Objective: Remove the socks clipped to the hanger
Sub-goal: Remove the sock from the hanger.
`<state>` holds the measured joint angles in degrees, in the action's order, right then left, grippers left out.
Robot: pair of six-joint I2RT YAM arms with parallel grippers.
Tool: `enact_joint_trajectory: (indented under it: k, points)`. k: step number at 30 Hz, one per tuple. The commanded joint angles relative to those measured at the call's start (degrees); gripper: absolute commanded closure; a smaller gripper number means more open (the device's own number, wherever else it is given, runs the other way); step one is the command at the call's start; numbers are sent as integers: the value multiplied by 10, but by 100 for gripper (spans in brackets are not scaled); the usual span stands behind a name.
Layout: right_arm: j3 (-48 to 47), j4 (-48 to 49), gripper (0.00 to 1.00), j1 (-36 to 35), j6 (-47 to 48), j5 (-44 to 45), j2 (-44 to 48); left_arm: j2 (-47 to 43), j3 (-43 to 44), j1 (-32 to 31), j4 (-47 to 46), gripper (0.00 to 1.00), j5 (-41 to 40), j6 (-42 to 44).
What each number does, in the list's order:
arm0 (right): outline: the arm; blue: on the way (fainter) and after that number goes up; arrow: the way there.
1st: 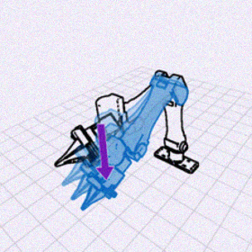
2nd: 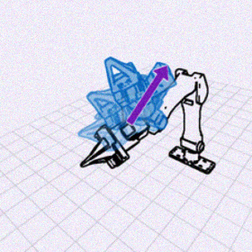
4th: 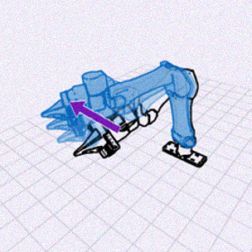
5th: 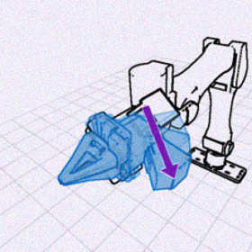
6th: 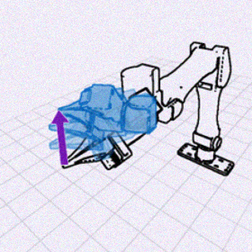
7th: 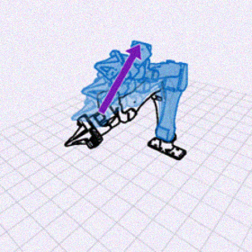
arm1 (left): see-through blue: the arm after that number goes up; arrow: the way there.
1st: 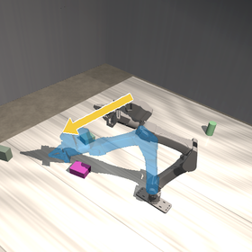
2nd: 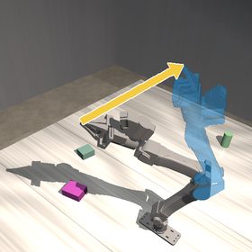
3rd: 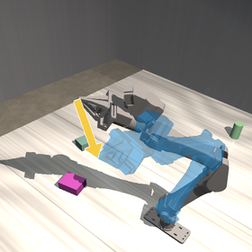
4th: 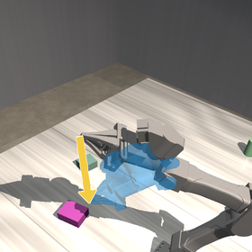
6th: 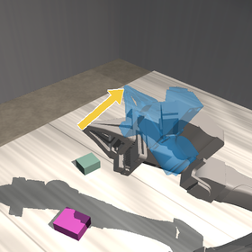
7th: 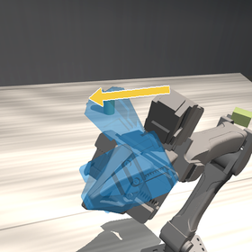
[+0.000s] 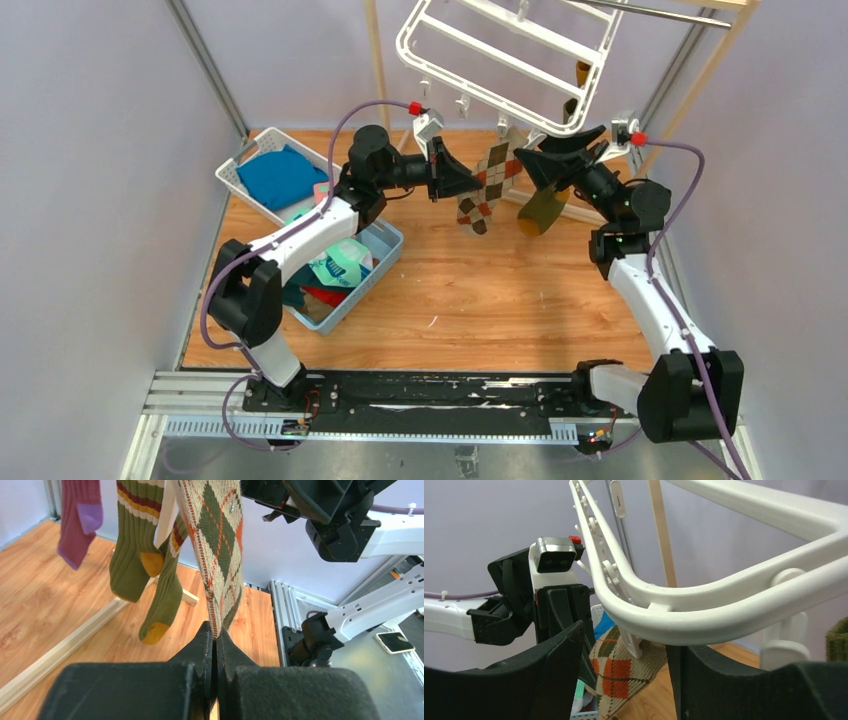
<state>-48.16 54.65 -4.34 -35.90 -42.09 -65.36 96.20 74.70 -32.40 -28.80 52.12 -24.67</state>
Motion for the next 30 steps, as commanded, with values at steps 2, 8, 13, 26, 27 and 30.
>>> enact_joint_trajectory:
  k: [2,8,13,26,27,30]
  points:
    - [-24,94,41,9,-16,-69,-26,-23,14,-4,24,100,-9,10]
    - [-35,150,49,9,-38,-79,-43,-22,12,-4,24,100,-9,13]
    - [-51,179,53,11,-63,-92,-52,-21,13,-4,31,100,-11,15]
    - [-45,193,62,29,-85,-75,-63,-18,16,-4,35,100,-15,19]
    - [-47,180,62,27,-78,-74,-64,-17,17,-4,35,100,-16,18]
    - [-53,98,55,15,-19,-60,-51,-15,22,-4,35,100,-15,14]
